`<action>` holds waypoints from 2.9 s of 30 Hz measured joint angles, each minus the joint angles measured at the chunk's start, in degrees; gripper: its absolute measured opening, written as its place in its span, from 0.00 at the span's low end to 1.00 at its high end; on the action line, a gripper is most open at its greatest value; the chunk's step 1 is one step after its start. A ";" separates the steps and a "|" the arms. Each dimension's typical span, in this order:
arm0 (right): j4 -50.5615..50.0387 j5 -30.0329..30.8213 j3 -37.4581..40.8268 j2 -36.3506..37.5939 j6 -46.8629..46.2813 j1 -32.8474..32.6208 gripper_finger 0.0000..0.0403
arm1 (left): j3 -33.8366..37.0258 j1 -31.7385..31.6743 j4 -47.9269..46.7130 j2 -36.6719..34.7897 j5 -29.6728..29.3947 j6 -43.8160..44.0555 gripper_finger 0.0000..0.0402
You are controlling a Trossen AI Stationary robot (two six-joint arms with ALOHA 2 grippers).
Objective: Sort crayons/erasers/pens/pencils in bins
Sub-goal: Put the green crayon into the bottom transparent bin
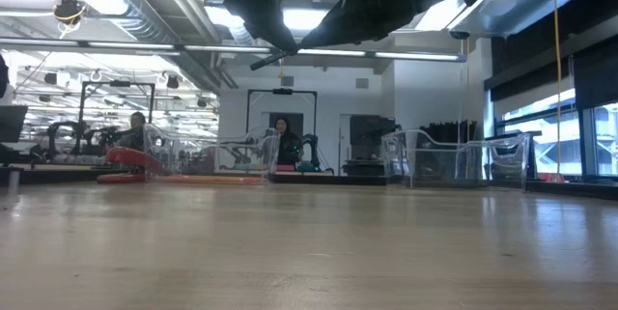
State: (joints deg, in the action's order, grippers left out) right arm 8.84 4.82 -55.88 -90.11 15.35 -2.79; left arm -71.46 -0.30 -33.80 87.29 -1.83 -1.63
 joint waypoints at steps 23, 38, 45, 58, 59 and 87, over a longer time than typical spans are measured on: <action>-0.04 0.09 0.00 0.04 -0.06 0.00 0.07 | 0.00 -0.01 -0.01 0.00 -0.17 0.18 0.02; -0.09 -0.44 0.00 0.04 -0.06 0.00 0.06 | 0.00 -0.07 0.52 0.00 -0.22 4.09 0.21; -0.09 -0.48 0.00 0.04 -0.06 0.00 0.06 | 0.00 -0.07 0.46 0.00 -0.32 4.13 0.30; -3.93 -0.35 -0.07 2.73 -0.06 0.00 0.07 | 0.00 -0.06 -2.83 -0.24 -1.73 6.08 0.30; -4.38 -0.23 -0.08 3.43 -0.13 0.00 0.07 | 0.00 -0.03 -3.77 -0.60 -2.45 6.34 0.30; -46.74 10.64 -11.28 18.82 -32.27 -13.41 0.08 | 0.02 16.63 -10.56 -17.36 -14.91 12.78 0.30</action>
State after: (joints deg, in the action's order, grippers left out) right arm -37.90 15.46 -67.15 -71.29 -16.92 -16.19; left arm -71.44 16.33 -44.36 69.93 -16.74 11.14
